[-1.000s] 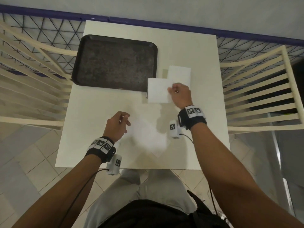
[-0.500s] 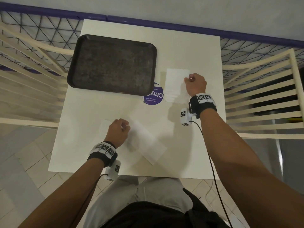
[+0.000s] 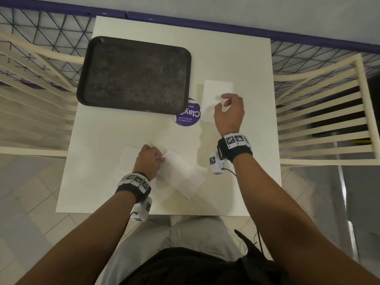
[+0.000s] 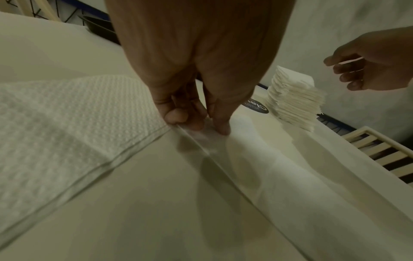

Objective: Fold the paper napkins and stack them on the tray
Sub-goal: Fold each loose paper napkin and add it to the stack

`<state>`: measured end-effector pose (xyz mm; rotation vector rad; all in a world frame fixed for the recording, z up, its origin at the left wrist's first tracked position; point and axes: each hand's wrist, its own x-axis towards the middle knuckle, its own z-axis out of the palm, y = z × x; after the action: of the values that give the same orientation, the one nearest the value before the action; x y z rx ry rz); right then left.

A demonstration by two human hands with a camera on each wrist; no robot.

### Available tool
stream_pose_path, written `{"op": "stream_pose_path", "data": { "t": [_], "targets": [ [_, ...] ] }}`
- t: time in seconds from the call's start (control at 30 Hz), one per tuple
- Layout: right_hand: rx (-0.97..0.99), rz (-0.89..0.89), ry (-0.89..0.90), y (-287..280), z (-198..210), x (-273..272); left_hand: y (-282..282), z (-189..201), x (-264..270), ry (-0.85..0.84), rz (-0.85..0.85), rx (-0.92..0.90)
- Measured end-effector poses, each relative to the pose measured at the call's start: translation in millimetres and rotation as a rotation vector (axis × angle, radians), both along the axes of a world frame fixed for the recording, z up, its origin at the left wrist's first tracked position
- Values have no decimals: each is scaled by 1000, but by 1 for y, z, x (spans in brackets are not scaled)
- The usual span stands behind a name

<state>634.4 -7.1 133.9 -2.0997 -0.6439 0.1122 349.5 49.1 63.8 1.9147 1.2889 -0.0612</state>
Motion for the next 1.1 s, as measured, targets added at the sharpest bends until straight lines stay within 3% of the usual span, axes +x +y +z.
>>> {"op": "stream_pose_path", "data": {
  "t": [0.2, 0.37, 0.47, 0.67, 0.77, 0.87, 0.93, 1.1],
  "targets": [
    [-93, 240, 47, -14, -9, -61, 5, 21, -5, -158, -84, 48],
    [-509, 664, 294, -19, 0, -91, 24, 48, -12, -231, -187, 163],
    [-662, 787, 300, -21, 4, -103, 33, 63, -15, -273, -212, 233],
    [-431, 708, 360, -24, 1, -121, 38, 78, -27, -346, 8, 243],
    [-364, 618, 409, -24, -3, -126, 32, 77, -32, -274, 159, 16],
    [-312, 556, 481, -23, -6, -132, 25, 72, -40, -234, 107, -226],
    [-273, 525, 515, -24, -5, -136, 19, 68, -45, -309, 98, -252],
    [-235, 475, 549, -27, -10, -146, 14, 65, -51, -499, 270, -294]
  ]
}}
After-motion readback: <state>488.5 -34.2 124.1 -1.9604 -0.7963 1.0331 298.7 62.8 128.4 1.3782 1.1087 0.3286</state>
